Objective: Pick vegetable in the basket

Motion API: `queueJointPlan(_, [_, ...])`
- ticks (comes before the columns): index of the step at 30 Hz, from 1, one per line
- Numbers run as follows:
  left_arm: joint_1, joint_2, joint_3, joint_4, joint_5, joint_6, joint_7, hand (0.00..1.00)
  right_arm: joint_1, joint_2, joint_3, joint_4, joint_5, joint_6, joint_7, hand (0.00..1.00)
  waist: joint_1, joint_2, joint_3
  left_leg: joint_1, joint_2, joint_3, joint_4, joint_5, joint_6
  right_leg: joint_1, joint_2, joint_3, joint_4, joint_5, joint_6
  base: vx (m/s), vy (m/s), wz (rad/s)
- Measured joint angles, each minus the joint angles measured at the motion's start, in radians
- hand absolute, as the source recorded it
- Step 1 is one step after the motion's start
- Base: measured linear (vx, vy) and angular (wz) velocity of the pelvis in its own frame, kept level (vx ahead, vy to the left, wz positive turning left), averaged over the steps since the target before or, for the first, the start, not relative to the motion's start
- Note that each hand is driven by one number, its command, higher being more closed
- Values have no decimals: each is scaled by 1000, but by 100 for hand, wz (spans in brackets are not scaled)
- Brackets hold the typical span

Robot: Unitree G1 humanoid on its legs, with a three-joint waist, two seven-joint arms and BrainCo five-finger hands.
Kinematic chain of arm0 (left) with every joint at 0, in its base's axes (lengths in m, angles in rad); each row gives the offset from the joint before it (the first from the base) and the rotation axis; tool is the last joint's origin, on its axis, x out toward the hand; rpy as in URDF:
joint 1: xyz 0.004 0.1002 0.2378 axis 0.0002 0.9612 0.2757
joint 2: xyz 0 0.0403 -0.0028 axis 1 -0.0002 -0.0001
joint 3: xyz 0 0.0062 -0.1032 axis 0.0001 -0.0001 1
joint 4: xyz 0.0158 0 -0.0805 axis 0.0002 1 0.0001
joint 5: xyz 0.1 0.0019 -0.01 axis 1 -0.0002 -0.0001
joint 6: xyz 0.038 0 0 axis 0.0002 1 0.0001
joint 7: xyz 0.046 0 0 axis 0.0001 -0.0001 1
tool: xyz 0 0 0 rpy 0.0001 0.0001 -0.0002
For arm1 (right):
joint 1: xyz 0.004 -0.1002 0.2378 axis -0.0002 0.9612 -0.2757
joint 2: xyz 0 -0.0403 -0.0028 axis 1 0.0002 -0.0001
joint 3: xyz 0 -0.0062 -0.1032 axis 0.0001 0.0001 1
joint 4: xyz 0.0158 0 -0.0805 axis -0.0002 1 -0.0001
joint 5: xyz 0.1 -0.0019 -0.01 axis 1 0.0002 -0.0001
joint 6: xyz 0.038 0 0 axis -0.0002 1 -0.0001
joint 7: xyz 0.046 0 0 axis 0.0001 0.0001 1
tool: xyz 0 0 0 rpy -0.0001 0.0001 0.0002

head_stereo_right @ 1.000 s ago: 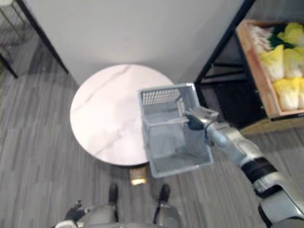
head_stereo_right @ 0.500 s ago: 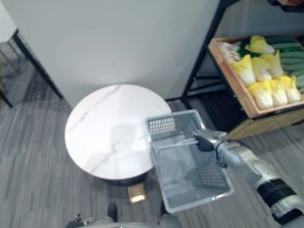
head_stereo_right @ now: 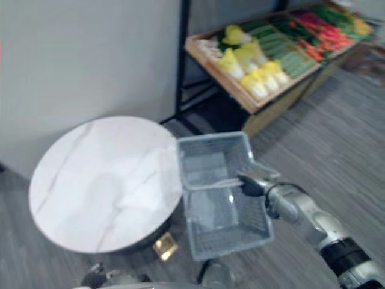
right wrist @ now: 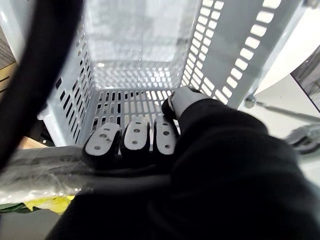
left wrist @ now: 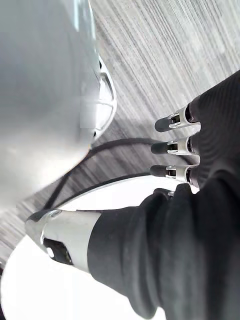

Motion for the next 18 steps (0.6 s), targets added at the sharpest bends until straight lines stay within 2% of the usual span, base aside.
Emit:
queueJointPlan(1, [-3, -6, -3, 2, -1, -2, 0, 0, -7, 11, 7, -1, 2, -11, 0, 100, 2, -1, 2, 32, -13, 56, -34, 15, 6, 1, -21, -12, 166, -97, 30, -33, 121, -145])
queueJointPlan(2, [-5, 3, -18, 3, -1, 0, -3, 0, -7, 32, 7, 4, 2, -13, 0, 100, -3, -4, 4, 47, -24, 98, -36, 18, 9, 47, -36, -18, 221, -151, 78, -57, 141, -130])
queueJointPlan(3, [-5, 9, -26, 5, -1, 1, -6, 0, -7, 43, 8, 5, 2, -12, 0, 100, -3, -10, 0, 46, -28, 118, -33, 18, 9, 71, -41, -16, 220, -166, 94, -29, 24, -113])
queueJointPlan(4, [-6, 15, -34, 5, 0, 1, -8, 0, -10, 55, 7, 4, 1, -12, 1, 100, -1, -30, -8, 35, -27, 152, -19, 17, 10, 108, -42, -12, 178, -189, 129, -41, -15, -88])
queueJointPlan(6, [-12, 23, -37, 7, 2, 2, -10, 0, -11, 65, 8, 3, 1, -10, 1, 100, -1, -37, -7, 13, -19, 201, 17, 12, 18, 151, -39, -15, 69, -210, 163, -23, -110, -93])
queueJointPlan(8, [-29, 24, -34, 34, 2, 7, -10, 0, -11, 67, 15, 4, 0, -8, 2, 100, 1, -38, -6, -11, 3, 241, 78, 6, 27, 178, -23, -10, -59, -220, 180, -41, -203, -81])
queueJointPlan(9, [-31, 24, -28, 39, 2, 7, -9, 0, -11, 67, 18, 4, 0, -6, 2, 100, 2, -28, -1, -26, 44, 256, 146, 5, 27, 202, 2, -6, -133, -214, 194, -57, -265, -67])
queueJointPlan(10, [-31, 15, -15, 41, 3, 7, -8, 0, -9, 67, 18, 4, 1, -5, 2, 100, -2, -1, 12, -36, 107, 252, 225, 6, 27, 228, 39, -6, -185, -185, 188, -91, -291, -58])
queueJointPlan(11, [-30, 10, -15, 41, 4, 7, -8, 0, -6, 67, 18, 4, 1, -4, 2, 100, -7, 11, 19, -35, 140, 249, 266, 6, 27, 243, 57, -4, -201, -179, 179, -115, -246, -37])
queueJointPlan(12, [-28, 3, -11, 41, 6, 6, -6, 0, 10, 67, 18, 4, 1, 3, 2, 100, -9, 22, 23, -34, 192, 214, 337, 20, 26, 269, 82, 10, -215, -175, 168, -156, -218, -38])
queueJointPlan(13, [-24, 2, -4, 39, 6, 5, -6, 0, 27, 67, 19, 4, 1, 10, 2, 100, -3, 20, 26, -48, 219, 125, 402, 66, 24, 287, 93, 30, -220, -176, 157, -139, -182, -45])
queueJointPlan(14, [-21, 4, -3, 35, 6, 1, -6, 0, 29, 67, 19, 4, 1, 12, 2, 100, -1, 16, 28, -60, 221, 64, 431, 96, 24, 292, 94, 53, -221, -179, 152, -131, -164, -66])
queueJointPlan(15, [-15, 0, 4, 32, 6, -6, -5, 0, 24, 67, 19, 4, 2, 12, 2, 100, 10, 7, 35, -120, 196, -109, 475, 127, 22, 295, 94, 102, -217, -181, 144, -57, -105, -103])
queueJointPlan(16, [-6, -7, 5, 31, 10, -7, -4, 0, 16, 67, 22, 4, 2, 13, 2, 100, 23, 6, 35, -142, 122, -290, 452, 90, -20, 284, 87, 164, -212, -176, 136, -36, -70, -152])
queueJointPlan(17, [15, -16, 5, 31, 13, -15, -2, 0, 11, 68, 29, 4, 3, 10, 2, 100, 30, 6, 35, -145, 46, -441, 389, 59, -47, 271, 83, 220, -221, -166, 136, 8, -13, -142])
queueJointPlan(18, [26, -19, 5, 32, 14, -16, 0, 0, 10, 69, 30, 5, 4, 9, 2, 100, 29, 7, 36, -143, 10, -499, 350, 47, -55, 267, 85, 243, -229, -159, 135, 6, 20, -111])
